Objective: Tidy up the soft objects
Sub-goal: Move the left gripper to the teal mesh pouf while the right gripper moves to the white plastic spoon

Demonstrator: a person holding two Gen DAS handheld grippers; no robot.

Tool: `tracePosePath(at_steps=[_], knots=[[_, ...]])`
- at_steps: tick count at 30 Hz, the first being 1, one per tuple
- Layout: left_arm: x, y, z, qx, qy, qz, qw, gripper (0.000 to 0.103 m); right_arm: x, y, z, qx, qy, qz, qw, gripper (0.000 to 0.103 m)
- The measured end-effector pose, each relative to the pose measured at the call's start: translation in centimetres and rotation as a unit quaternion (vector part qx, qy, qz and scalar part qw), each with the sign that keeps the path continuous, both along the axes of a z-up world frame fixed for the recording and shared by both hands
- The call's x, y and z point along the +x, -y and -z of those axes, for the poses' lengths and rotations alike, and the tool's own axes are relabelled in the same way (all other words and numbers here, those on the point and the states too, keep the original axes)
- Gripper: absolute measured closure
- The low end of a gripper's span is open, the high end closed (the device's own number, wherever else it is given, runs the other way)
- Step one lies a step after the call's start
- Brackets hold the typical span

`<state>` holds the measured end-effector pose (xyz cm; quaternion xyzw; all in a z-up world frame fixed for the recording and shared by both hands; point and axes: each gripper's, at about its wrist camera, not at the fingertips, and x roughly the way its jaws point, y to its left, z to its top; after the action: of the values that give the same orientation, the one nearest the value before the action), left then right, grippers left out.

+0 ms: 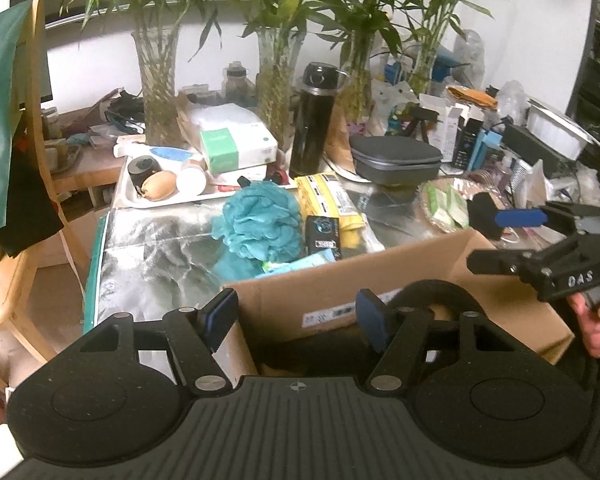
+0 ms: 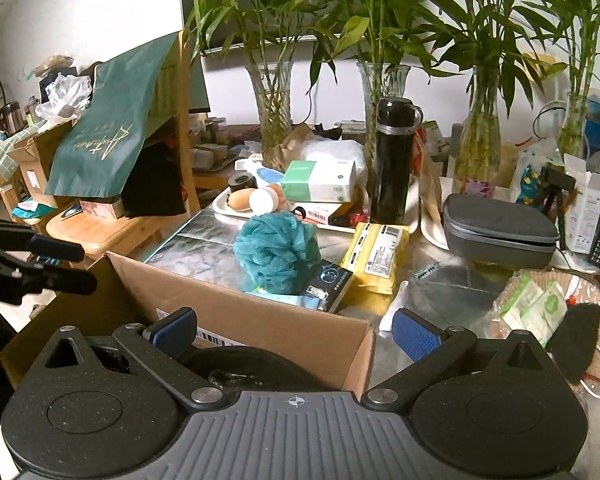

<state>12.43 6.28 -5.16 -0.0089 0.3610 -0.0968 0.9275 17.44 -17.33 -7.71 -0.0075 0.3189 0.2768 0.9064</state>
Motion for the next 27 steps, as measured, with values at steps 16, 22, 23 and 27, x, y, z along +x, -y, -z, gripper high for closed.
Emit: tracePosePath(at_steps=[16, 22, 23, 27], knots=[[4.2, -2.0, 1.2, -0.01, 0.0, -0.015, 0.9998, 0.039, 4.0, 0.8, 1.2, -0.008, -0.023, 0.028, 0.999, 0.0], [5.7, -2.6, 1.8, -0.015, -0.006, -0.014, 0.9998, 0.039, 6.7, 1.3, 2.1, -0.015, -0.048, 0.046, 0.998, 0.0], [6.0, -2.7, 1.9, -0.015, -0.006, -0.013, 0.9998, 0.039, 7.2, 1.4, 2.3, -0.014, -0.055, 0.048, 0.997, 0.0], [7.2, -3.1, 2.1, -0.017, -0.003, -0.014, 0.9998, 0.039, 9.0, 1.9, 2.7, -0.009, -0.072, 0.052, 0.996, 0.0]])
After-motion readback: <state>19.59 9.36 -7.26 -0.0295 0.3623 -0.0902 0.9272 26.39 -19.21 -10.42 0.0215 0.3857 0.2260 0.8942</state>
